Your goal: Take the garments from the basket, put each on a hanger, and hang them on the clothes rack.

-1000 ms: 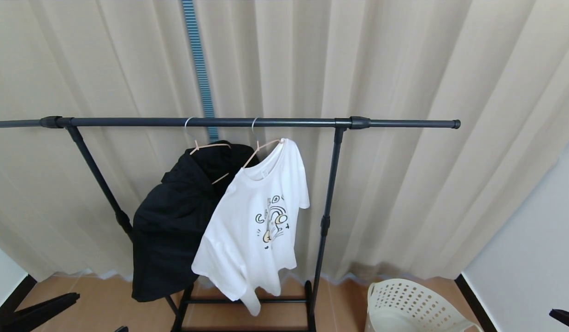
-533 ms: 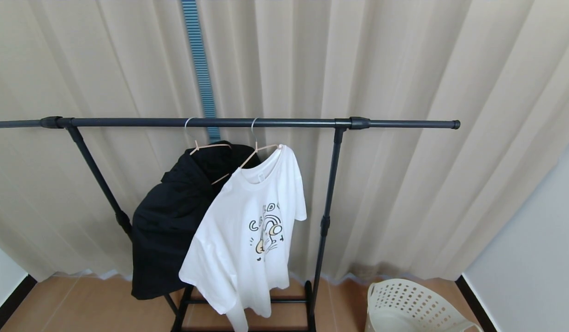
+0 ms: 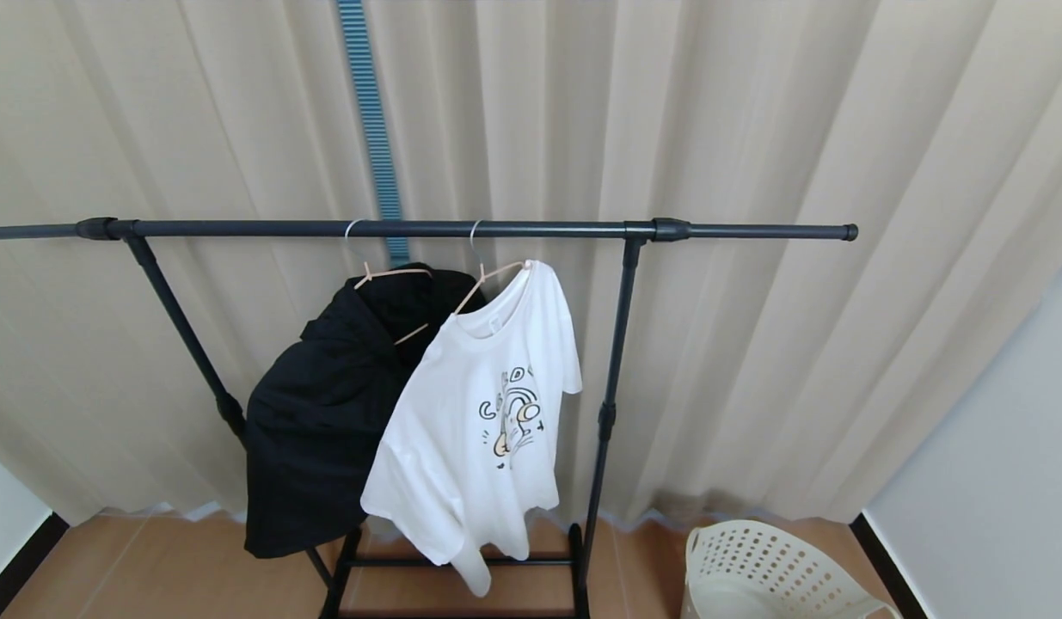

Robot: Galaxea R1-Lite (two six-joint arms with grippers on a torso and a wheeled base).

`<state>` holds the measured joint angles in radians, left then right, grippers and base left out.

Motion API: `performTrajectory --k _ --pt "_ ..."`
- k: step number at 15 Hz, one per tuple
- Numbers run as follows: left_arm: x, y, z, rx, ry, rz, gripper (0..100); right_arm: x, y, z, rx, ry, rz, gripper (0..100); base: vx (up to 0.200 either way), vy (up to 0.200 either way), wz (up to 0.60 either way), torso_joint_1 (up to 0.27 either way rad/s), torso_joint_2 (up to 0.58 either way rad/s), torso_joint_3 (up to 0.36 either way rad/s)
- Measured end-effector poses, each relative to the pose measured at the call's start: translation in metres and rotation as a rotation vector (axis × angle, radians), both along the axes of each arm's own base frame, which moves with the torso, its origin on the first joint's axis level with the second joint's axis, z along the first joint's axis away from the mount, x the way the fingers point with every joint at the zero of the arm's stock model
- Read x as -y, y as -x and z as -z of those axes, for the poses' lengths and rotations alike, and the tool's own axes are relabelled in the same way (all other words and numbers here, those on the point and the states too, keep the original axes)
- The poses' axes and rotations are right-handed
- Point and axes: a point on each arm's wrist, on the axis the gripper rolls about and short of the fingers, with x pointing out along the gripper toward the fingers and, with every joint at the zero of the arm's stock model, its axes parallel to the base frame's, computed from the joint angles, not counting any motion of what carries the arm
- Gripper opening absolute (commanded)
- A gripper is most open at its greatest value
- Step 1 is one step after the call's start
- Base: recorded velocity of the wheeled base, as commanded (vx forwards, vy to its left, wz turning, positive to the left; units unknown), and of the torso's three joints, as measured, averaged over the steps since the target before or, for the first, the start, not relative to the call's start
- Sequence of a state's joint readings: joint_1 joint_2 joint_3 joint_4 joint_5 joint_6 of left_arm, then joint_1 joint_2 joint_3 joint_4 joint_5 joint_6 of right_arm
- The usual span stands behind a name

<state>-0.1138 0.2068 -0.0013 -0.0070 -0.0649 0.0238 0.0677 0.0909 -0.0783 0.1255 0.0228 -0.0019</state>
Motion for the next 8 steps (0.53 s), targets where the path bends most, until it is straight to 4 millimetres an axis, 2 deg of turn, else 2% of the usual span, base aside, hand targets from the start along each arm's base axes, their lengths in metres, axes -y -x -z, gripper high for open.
performTrajectory --k 4,8 --pt "0.001 0.013 0.003 0.151 0.017 -0.072 100 0.0 0.006 0.002 0.078 -0.005 0.113 100 0.0 0.0 0.0 0.0 0.0 0.0" --pt "0.001 0.016 0.004 0.19 0.019 -0.082 100 0.0 0.007 0.002 0.095 -0.182 0.141 100 0.0 0.0 0.0 0.0 0.0 0.0"
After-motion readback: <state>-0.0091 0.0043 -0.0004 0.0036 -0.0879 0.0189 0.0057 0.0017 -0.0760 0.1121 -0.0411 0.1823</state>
